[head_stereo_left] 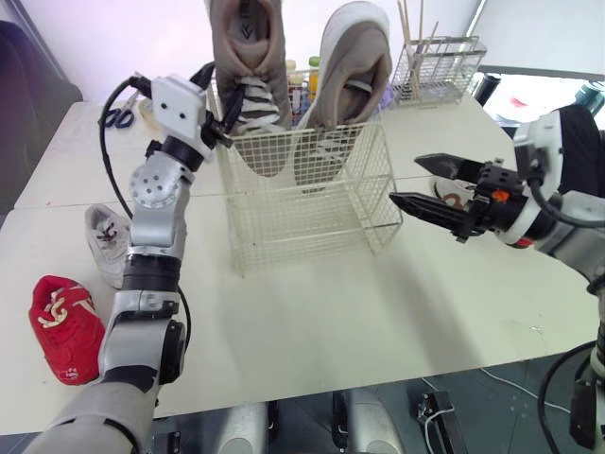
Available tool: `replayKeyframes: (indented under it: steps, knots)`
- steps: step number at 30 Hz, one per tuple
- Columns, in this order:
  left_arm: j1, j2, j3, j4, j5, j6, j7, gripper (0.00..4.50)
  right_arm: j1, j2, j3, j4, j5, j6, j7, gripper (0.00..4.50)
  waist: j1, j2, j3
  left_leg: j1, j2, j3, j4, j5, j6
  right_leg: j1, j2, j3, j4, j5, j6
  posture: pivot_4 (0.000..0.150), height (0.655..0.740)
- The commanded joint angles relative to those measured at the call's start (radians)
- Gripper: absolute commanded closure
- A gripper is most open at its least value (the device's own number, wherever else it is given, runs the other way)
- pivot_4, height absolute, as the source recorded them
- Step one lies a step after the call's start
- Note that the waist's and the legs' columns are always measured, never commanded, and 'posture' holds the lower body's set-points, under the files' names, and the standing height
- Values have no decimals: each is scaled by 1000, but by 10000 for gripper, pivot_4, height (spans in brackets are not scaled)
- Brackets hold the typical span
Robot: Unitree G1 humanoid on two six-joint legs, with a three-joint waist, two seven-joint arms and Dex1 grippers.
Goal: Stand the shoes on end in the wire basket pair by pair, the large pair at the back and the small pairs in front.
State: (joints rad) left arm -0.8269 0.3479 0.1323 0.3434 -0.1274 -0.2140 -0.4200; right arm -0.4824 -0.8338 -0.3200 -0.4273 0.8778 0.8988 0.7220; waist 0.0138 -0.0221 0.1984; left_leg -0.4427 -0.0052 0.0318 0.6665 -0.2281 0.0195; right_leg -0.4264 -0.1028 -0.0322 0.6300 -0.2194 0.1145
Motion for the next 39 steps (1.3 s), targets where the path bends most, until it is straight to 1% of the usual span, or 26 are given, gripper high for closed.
replayKeyframes:
  steps: [1, 10, 16, 20, 22, 23, 24, 26, 28, 30, 32, 33, 34, 37, 39]
  knots:
    - [45, 18, 15, -148, -35, 92, 12, 4419, -30, 2, 0, -2, -1, -31, -5, 0, -1, 0, 0, 0, 0, 0, 0, 0, 0, 0, 0, 0, 0, 0, 0, 1500, 7400]
    - [205, 68, 43, -503, -132, 387, 21, 4419, -56, 24, 63, 42, -27, -66, 8, 0, 0, 0, 0, 0, 0, -1, 0, 0, 0, 0, 0, 0, 0, 0, 0, 1500, 7400]
    - [299, 77, 98, -693, -280, 613, 38, 4419, -61, 35, 97, 73, -59, -96, 32, 0, -1, 0, 0, 0, 0, -1, 0, 0, 0, 0, 0, 0, 0, 0, 0, 1500, 7400]
    - [320, 84, 206, -789, -473, 784, 85, 4419, -65, 36, 105, 94, -65, -106, 51, 0, -1, 0, 0, 0, 0, -1, 0, 0, 0, 0, 0, 0, 0, 0, 0, 1500, 7400]
    - [324, 104, 259, -823, -566, 860, 104, 4419, -69, 36, 105, 102, -69, -109, 58, 0, -2, 0, 0, 0, 0, -1, 0, 0, 0, 0, 0, 0, 0, 0, 0, 1500, 7400]
    - [334, 129, 306, -838, -661, 913, 102, 2027, -78, 37, 106, 113, -71, -109, 58, 0, -2, 0, 0, 0, 0, -1, 0, 0, 0, 0, 0, 0, 0, 0, 0, 1500, 7400]
    - [341, 147, 339, -849, -733, 953, 106, 2027, -84, 38, 105, 124, -74, -111, 60, 0, -3, 0, 0, 0, 0, -1, 0, 0, 0, 0, 0, 0, 0, 0, 0, 1500, 7400]
    - [390, 242, 409, -868, -903, 1069, 80, 2027, -140, 50, 93, 194, -110, -146, 28, 0, -7, 0, 0, 0, 0, -1, 0, 0, 0, 0, 0, 0, 0, 0, 0, 1500, 7400]
    - [434, 325, 440, -879, -1032, 1146, 53, 2027, -182, 33, 93, 254, -148, -181, 39, 0, -11, 1, 0, 1, 1, -1, 0, 0, 0, 0, 1, 1, 0, 0, 0, 1500, 7400]
    - [473, 393, 424, -912, -1091, 1183, 36, 2027, -207, 6, 92, 308, -186, -216, 69, 0, -5, 1, 0, 1, 1, -1, 0, 0, 0, 0, 1, 1, 0, 0, -1, 1500, 7400]
    - [509, 425, 397, -969, -1162, 1195, 32, 2027, -228, -17, 81, 379, -246, -273, 60, 0, 1, 1, 0, 1, 0, -1, 0, 0, 0, 0, 1, 1, -1, -1, -1, 1500, 7400]
    - [515, 427, 378, -995, -1193, 1193, 48, 2027, -236, -27, 74, 417, -274, -303, 58, 0, 3, 0, 0, 1, 0, -1, 0, 0, 0, 1, 1, 1, -1, -2, -3, 1500, 7400]
    - [539, 432, 357, -1030, -1226, 1193, 45, 2027, -236, -25, 53, 434, -301, -332, 20, 0, 4, 0, 0, 1, 0, -1, 0, 0, -1, 2, 1, 1, -2, -3, -5, 1500, 7400]
    - [561, 406, 268, -1103, -1282, 1162, 86, 2027, -219, -22, -19, 479, -335, -378, -54, 0, 1, 1, 0, 0, -1, 0, 0, 0, -1, 3, 0, 3, -6, -2, -7, 1500, 7400]
    - [573, 372, 179, -1155, -1284, 1138, 90, 2027, -127, -11, -92, 447, -351, -374, -116, 0, 2, 1, -1, 0, 0, 0, 0, 0, -1, 3, 0, 3, -6, -2, -7, 1500, 7400]
